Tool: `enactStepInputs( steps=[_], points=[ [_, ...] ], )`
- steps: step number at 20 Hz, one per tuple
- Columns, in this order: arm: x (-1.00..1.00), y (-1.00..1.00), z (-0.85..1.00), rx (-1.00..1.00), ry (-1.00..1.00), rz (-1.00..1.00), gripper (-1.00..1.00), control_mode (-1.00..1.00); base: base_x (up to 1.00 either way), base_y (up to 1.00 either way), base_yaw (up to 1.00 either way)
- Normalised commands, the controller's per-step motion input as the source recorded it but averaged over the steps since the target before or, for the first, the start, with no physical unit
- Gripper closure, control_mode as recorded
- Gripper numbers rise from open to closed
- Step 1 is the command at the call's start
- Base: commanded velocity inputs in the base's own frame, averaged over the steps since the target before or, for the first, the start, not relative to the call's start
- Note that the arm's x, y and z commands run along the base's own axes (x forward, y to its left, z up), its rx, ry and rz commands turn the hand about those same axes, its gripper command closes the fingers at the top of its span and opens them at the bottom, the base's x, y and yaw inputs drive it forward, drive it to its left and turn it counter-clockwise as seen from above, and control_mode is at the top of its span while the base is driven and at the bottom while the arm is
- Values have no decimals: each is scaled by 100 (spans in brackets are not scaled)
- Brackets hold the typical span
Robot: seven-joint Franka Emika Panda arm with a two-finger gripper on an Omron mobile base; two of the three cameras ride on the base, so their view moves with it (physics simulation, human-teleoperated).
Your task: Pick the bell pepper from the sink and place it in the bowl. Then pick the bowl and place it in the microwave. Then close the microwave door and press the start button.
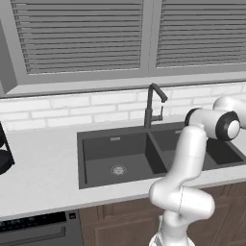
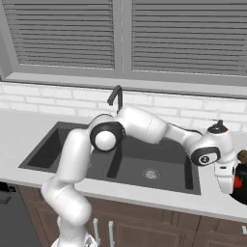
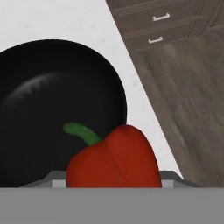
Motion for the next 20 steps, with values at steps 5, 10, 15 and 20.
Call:
enactStepInputs(
  steps=[5, 10, 15, 20],
  points=[
    [6, -8, -14, 2, 11, -7, 100, -100, 0, 0, 0],
    [0, -23, 0, 11, 10, -4, 100, -100, 0, 0, 0],
    [1, -18, 1, 16, 8, 0, 100, -100, 0, 0, 0],
    [2, -6, -6, 12, 1, 0, 100, -100, 0, 0, 0]
  ],
)
